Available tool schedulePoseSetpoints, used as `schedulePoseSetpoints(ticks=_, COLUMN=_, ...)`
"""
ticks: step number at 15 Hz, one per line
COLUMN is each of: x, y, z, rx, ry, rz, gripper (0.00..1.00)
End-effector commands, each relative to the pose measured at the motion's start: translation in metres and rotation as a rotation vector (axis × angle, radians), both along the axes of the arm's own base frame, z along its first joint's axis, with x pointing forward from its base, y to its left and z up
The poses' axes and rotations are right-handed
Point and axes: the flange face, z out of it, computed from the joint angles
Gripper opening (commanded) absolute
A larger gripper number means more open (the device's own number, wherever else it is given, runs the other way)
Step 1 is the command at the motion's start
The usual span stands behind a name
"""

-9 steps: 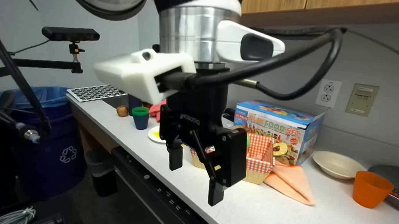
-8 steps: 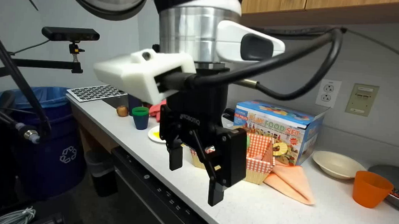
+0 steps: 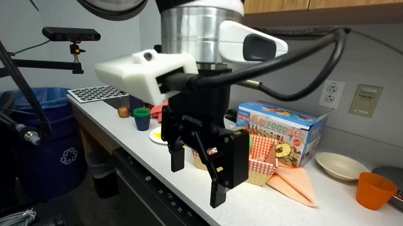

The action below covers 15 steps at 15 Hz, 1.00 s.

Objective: Open the right door of the cabinet above the blue box, take the pineapple plush toy out of the cabinet and place it in the basket

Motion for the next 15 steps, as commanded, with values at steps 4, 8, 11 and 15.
schedulePoseSetpoints(ticks=4, x=0.0, y=0.0, z=0.0, rx=0.0, ry=0.001, rz=0.0, gripper=1.0)
schedulePoseSetpoints(ticks=8, x=0.0, y=0.0, z=0.0, rx=0.0, ry=0.001, rz=0.0, gripper=1.0)
schedulePoseSetpoints(ticks=11, x=0.0, y=0.0, z=0.0, rx=0.0, ry=0.001, rz=0.0, gripper=1.0)
schedulePoseSetpoints(ticks=15, x=0.009, y=0.02, z=0.009, rx=-0.003, ry=0.001, rz=-0.01, gripper=1.0)
